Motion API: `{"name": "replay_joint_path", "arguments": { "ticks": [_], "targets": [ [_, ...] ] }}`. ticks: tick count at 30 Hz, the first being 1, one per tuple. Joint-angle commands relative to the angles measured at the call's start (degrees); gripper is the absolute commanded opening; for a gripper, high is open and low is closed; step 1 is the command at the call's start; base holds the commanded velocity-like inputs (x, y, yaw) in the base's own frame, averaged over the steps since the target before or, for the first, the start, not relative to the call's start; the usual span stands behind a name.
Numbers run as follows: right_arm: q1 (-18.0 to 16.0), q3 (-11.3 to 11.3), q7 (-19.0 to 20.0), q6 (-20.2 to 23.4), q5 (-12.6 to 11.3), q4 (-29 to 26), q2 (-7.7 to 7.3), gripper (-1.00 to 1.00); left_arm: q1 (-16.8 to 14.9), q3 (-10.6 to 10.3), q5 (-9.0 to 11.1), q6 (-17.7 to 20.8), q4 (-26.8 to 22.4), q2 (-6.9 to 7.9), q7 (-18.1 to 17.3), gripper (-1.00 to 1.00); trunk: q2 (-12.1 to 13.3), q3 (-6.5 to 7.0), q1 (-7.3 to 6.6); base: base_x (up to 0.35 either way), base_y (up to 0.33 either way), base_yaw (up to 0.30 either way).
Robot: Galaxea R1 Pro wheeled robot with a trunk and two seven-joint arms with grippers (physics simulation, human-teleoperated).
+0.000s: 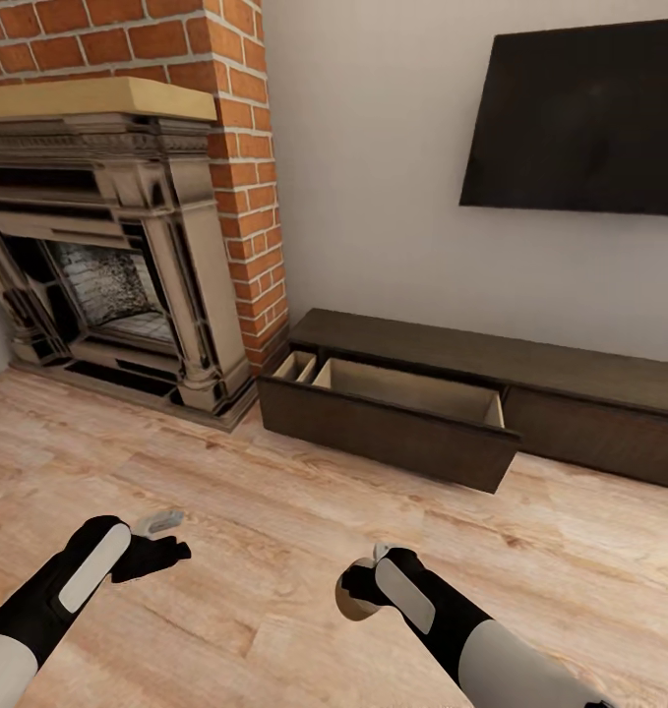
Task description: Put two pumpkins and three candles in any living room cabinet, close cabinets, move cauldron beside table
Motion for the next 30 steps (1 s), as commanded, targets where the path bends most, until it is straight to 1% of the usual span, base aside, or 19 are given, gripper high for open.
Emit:
{"name": "replay_joint_path", "arguments": {
  "ticks": [1, 20, 30],
  "targets": [
    [-0.1, 0.3, -0.5, 0.0, -0.5, -0.1, -0.02, -1.00, 0.0, -0.2, 0.6, 0.0, -0.1, 0.08, 0.5, 1.00, 0.0, -0.05, 0.00, 0.078, 0.148, -0.280],
    [-0.1, 0.3, -0.5, 0.0, -0.5, -0.1, -0.02, -1.00, 0.0, -0.2, 0.6, 0.0, -0.1, 0.08, 0.5, 1.00, 0.0, -0.05, 0.00, 0.093, 0.168, -0.280],
    [-0.1, 0.3, -0.5, 0.0, -0.5, -0.1, -0.02, -1.00, 0.0, -0.2, 0.6, 0.0, -0.1, 0.08, 0.5, 1.00, 0.0, -0.05, 0.00, 0.123, 0.077, -0.280]
  ]
}}
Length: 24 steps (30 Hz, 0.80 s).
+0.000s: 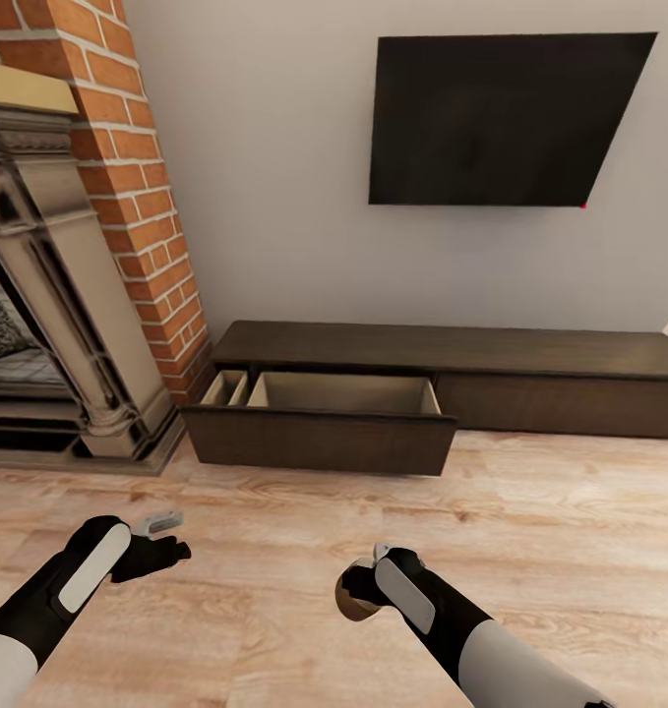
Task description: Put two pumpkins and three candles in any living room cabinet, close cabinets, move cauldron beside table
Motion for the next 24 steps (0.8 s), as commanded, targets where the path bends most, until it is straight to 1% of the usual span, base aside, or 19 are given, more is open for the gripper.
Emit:
{"name": "replay_joint_path", "arguments": {
  "ticks": [1, 5, 10, 13, 20, 24],
  "targets": [
    [-0.1, 0.3, -0.5, 0.0, -0.5, -0.1, -0.02, -1.00, 0.0, -0.2, 0.6, 0.1, -0.1, 0.08, 0.6, 1.00, 0.0, -0.05, 0.00, 0.106, 0.137, -0.280],
    [-0.1, 0.3, -0.5, 0.0, -0.5, -0.1, -0.02, -1.00, 0.0, -0.2, 0.6, 0.0, -0.1, 0.08, 0.6, 1.00, 0.0, -0.05, 0.00, 0.099, 0.157, -0.272],
    [-0.1, 0.4, -0.6, 0.0, -0.4, -0.1, 0.00, -1.00, 0.0, -0.2, 0.6, 0.0, -0.1, 0.08, 0.6, 1.00, 0.0, -0.05, 0.00, 0.091, 0.185, -0.074],
    [-0.1, 0.4, -0.8, 0.1, -0.4, -0.1, -0.01, -1.00, 0.0, -0.2, 0.6, 0.0, -0.1, 0.08, 0.6, 1.00, 0.0, -0.05, 0.00, 0.093, 0.080, 0.163],
    [-0.1, 0.4, -0.6, 0.1, -0.4, -0.1, 0.01, -1.00, 0.0, -0.2, 0.6, 0.0, -0.1, 0.08, 0.6, 1.00, 0.0, -0.05, 0.00, 0.107, 0.010, 0.260],
    [-0.1, 0.4, -0.6, 0.0, -0.4, -0.1, -0.01, -1.00, 0.0, -0.1, 0.6, 0.0, -0.4, 0.08, 0.6, 1.00, 0.0, -0.05, 0.00, 0.018, 0.001, 0.084]
  ]
}}
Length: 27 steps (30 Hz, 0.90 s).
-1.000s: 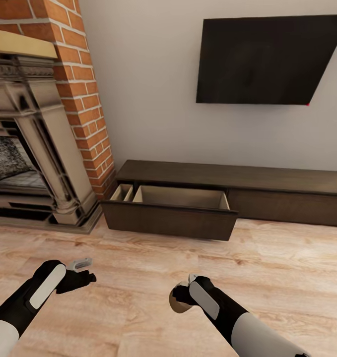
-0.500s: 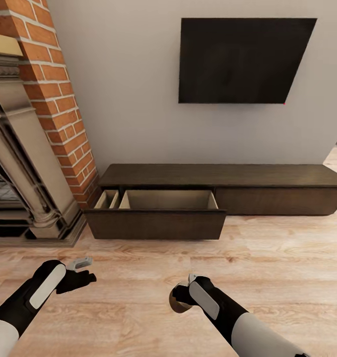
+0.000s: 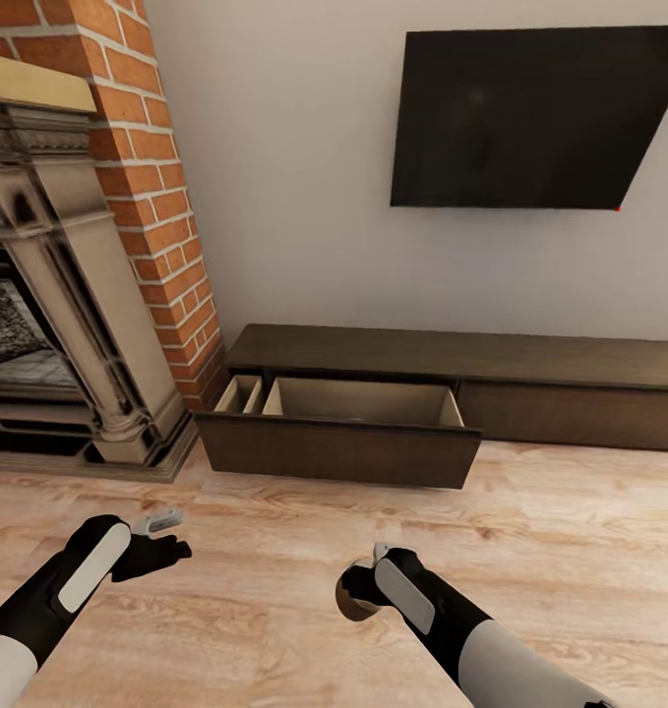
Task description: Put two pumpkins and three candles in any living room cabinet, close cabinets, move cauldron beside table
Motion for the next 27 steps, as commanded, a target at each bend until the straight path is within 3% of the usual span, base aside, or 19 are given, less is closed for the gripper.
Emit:
{"name": "replay_joint_path", "arguments": {
  "ticks": [1, 27],
  "targets": [
    [-0.1, 0.2, -0.5, 0.0, -0.5, -0.1, -0.03, -1.00, 0.0, -0.2, 0.6, 0.0, -0.2, 0.07, 0.6, 1.00, 0.4, 0.13, -0.23, 0.005, 0.000, 0.022],
    [-0.1, 0.1, -0.3, -0.1, -1.1, -0.3, -0.04, -1.00, -0.1, -0.2, 0.6, 0.1, -0.3, 0.07, 0.5, 1.00, 10.8, 4.80, -5.94, 0.000, 0.000, 0.001]
  ]
}}
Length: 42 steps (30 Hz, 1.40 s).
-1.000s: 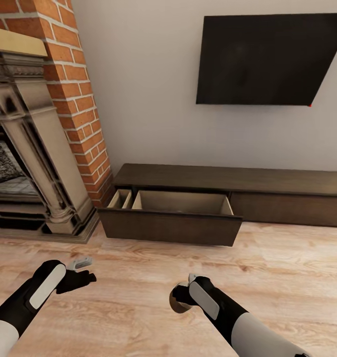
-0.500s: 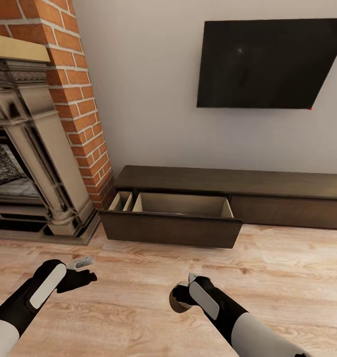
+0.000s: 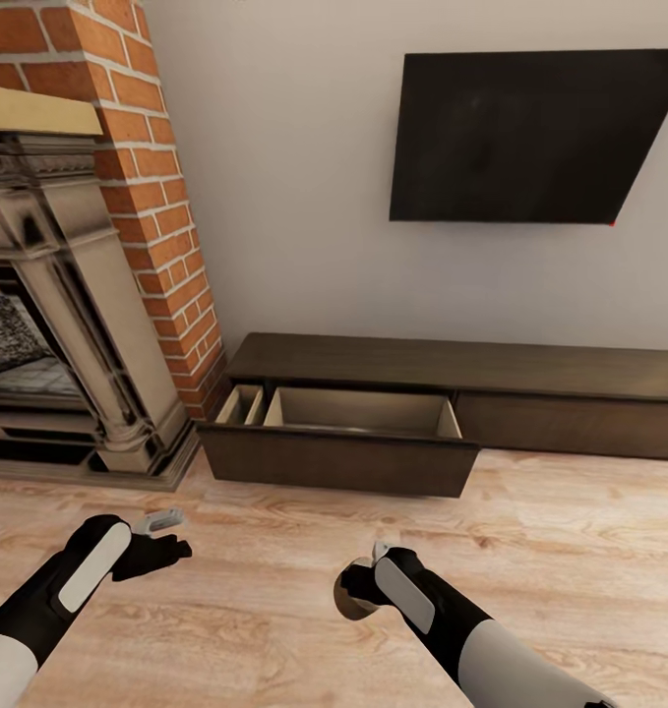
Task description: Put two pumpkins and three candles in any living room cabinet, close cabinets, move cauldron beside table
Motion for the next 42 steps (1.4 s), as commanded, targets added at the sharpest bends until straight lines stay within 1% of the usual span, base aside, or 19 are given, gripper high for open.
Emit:
{"name": "replay_joint_path", "arguments": {
  "ticks": [1, 5, 9, 11, 14, 16, 19, 21, 22, 24, 26, 27, 29, 30, 32, 34, 36, 38, 42],
  "targets": [
    [-0.1, 0.2, -0.5, 0.0, -0.5, -0.1, -0.03, -1.00, 0.0, -0.1, 0.6, 0.1, -0.1, 0.07, 0.5, 1.00, 0.4, 0.13, -0.23, 0.000, 0.000, 0.000],
    [-0.1, 0.3, -0.6, 0.1, -0.5, -0.1, -0.03, -1.00, 0.0, 0.1, 0.7, 0.4, -0.8, 0.22, 0.3, 1.00, 2.0, 0.85, -1.11, 0.000, 0.000, 0.000],
    [-0.1, 0.2, -0.7, 0.4, -0.5, -0.1, -0.03, -1.00, 0.0, 0.1, 1.2, 1.0, -3.3, 0.95, 0.2, 1.00, 3.6, 1.57, -1.99, 0.000, 0.000, 0.000],
    [-0.1, 0.2, -0.8, 0.7, -0.5, -0.1, -0.03, -1.00, 0.2, 0.1, 1.5, 1.9, -4.7, 1.70, 0.1, 1.00, 4.4, 1.93, -2.43, 0.000, 0.000, 0.000],
    [-0.1, 0.2, -1.0, 1.5, -0.6, -0.2, -0.33, -1.00, 1.6, 0.2, 1.8, 4.1, -9.1, 3.09, 0.0, 1.00, 5.6, 2.47, -3.09, 0.000, 0.000, 0.000],
    [-0.1, 0.2, -1.1, 2.7, -0.8, -0.4, -0.44, -1.00, 3.0, 0.5, 1.9, 4.5, -12.4, 3.56, 0.0, 1.00, 6.4, 2.82, -3.52, 0.000, 0.000, 0.000],
    [-0.1, 0.1, -1.3, 6.1, -2.4, -2.1, -0.64, -1.00, 5.7, 2.5, 1.9, 5.0, -18.0, 3.97, 0.0, 1.00, 7.6, 3.36, -4.18, 0.000, 0.000, 0.000],
    [-0.1, 0.1, -2.1, 7.2, -3.8, -3.9, -0.71, -1.00, 6.5, 3.5, 1.9, 5.1, -19.6, 4.04, 0.0, 1.00, 8.4, 3.72, -4.62, 0.000, 0.000, 0.000],
    [-0.1, 0.1, -3.2, 7.7, -4.7, -5.4, -0.75, -1.00, 6.9, 4.0, 1.9, 5.2, -20.2, 4.06, 0.1, 1.00, 8.8, 3.90, -4.84, 0.000, 0.000, 0.000],
    [-0.1, 0.1, -6.8, 8.2, -6.6, -10.0, -0.80, -1.00, 7.2, 4.4, 1.9, 5.2, -20.8, 4.09, 0.0, 1.00, 9.6, 4.26, -5.28, 0.000, 0.000, 0.000],
    [0.0, 0.2, -11.8, 8.3, -8.2, -17.7, -0.79, -1.00, 7.3, 4.6, 2.0, 5.2, -21.1, 4.05, 0.0, 1.00, 10.4, 4.62, -5.72, 0.000, 0.000, 0.000],
    [0.0, 0.3, -13.3, 8.3, -8.6, -20.2, -0.81, -1.00, 7.4, 4.7, 2.0, 5.2, -21.1, 4.05, 0.0, 1.00, 10.8, 4.80, -5.94, 0.000, 0.000, 0.000],
    [0.2, 0.3, -19.6, 8.2, -10.5, -30.0, -1.16, -1.00, 7.4, 4.7, 2.0, 5.2, -21.2, 4.03, 0.0, 1.00, 11.6, 5.16, -6.38, 0.000, 0.000, 0.000],
    [0.2, 0.4, -22.9, 8.2, -11.7, -33.8, -1.62, -1.00, 7.4, 4.7, 2.0, 5.2, -21.2, 4.03, 0.0, 1.00, 12.0, 5.34, -6.60, 0.000, 0.000, 0.000],
    [0.3, 0.4, -28.2, 7.9, -14.2, -38.4, -2.33, -1.00, 7.4, 4.8, 2.0, 5.2, -21.3, 4.03, 0.0, 1.00, 12.8, 5.70, -7.04, 0.000, 0.000, 0.000],
    [0.3, 0.4, -30.9, 7.7, -15.9, -40.3, -2.64, -1.00, 7.5, 4.8, 2.0, 5.2, -21.4, 4.02, 0.0, 1.00, 13.6, 6.06, -7.48, 0.000, 0.000, 0.000],
    [0.3, 0.5, -31.8, 7.6, -16.4, -40.9, -2.74, -1.00, 7.5, 4.9, 2.1, 5.2, -21.5, 4.04, 0.0, 1.00, 14.4, 6.41, -7.92, 0.000, 0.000, 0.000],
    [0.3, 0.5, -32.3, 7.5, -16.8, -41.1, -2.80, -1.00, 7.5, 5.6, 2.2, 5.2, -21.6, 4.08, 0.0, 1.00, 15.2, 6.77, -8.36, 0.000, 0.000, 0.000],
    [0.3, 0.5, -32.6, 7.4, -17.0, -40.9, -2.84, -1.00, 8.5, 7.6, 4.1, 5.2, -23.3, 4.10, -0.1, 1.00, 15.2, 6.77, -8.36, 0.000, 0.000, 0.000]
  ]
}}
